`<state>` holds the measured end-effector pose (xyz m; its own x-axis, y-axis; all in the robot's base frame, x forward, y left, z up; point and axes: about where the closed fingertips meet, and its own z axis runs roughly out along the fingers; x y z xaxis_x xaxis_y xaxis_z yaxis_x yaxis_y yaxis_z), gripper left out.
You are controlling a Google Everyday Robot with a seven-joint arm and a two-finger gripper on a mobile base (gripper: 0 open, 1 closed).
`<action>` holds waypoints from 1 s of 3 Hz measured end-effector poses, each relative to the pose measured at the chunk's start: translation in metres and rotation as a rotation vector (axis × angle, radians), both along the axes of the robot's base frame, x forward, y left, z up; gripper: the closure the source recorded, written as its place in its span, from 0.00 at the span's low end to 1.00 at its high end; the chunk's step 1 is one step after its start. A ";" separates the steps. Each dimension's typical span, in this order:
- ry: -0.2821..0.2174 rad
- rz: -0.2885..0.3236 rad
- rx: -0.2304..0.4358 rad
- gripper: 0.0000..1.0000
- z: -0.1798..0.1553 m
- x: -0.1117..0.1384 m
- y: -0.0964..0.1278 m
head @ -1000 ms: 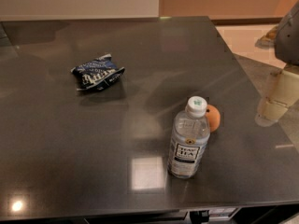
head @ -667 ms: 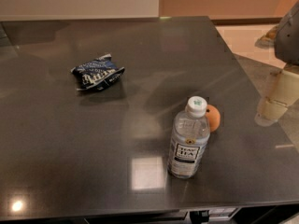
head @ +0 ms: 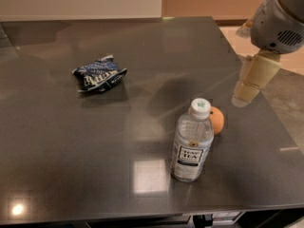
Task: Pick blue chip bag
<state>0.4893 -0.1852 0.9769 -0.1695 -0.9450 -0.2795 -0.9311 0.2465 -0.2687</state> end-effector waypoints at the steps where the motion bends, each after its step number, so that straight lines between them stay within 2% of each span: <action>1: -0.015 0.039 0.055 0.00 -0.003 0.034 0.026; 2: -0.020 0.086 0.108 0.00 -0.007 0.063 0.060; 3: -0.001 0.131 0.157 0.00 -0.018 0.085 0.104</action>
Offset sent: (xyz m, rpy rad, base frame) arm 0.1011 0.1058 -0.0134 0.1786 -0.0190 0.1473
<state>0.5743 -0.0813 0.9593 -0.0476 -0.9039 -0.4251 -0.9578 0.1622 -0.2375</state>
